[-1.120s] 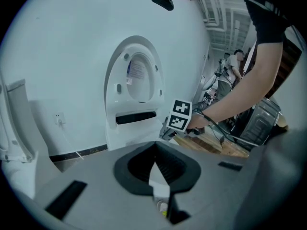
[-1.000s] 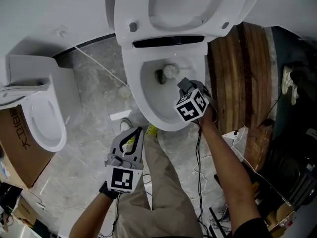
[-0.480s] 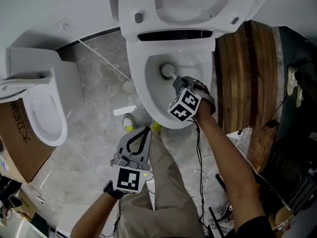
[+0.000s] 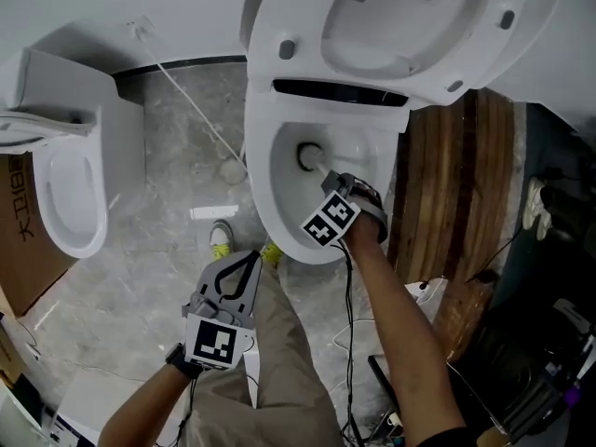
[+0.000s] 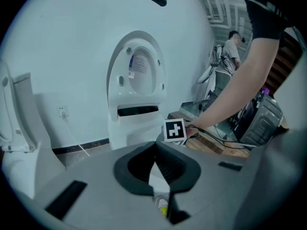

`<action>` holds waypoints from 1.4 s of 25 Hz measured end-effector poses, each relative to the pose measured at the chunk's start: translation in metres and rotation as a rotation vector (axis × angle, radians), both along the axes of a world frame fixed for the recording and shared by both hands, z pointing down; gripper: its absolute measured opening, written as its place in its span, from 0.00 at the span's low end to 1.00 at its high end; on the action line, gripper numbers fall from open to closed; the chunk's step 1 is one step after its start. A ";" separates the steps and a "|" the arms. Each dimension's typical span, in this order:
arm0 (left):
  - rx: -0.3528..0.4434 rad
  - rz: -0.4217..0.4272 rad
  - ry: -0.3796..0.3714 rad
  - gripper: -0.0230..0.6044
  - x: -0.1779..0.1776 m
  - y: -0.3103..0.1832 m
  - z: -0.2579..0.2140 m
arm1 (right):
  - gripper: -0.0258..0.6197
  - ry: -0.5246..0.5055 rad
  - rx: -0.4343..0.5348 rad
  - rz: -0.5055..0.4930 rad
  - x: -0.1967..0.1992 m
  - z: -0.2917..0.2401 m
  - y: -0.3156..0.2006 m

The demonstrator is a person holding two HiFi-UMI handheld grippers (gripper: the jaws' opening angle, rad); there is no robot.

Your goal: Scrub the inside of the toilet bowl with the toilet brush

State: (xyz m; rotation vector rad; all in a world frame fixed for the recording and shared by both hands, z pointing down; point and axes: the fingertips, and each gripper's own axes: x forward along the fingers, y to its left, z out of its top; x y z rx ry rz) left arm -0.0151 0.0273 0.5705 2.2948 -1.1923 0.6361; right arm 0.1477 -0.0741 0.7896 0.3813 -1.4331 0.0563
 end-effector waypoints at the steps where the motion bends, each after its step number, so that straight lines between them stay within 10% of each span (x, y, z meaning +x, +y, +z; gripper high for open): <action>1: 0.001 0.000 -0.002 0.05 0.001 -0.001 0.000 | 0.27 0.014 -0.003 -0.009 0.000 -0.001 0.003; 22: 0.007 -0.021 -0.005 0.05 -0.001 -0.001 -0.002 | 0.28 -0.105 -0.048 0.076 -0.052 -0.024 0.002; 35: 0.028 -0.007 -0.006 0.05 -0.003 -0.009 -0.008 | 0.27 -0.129 0.027 0.225 -0.017 -0.027 -0.018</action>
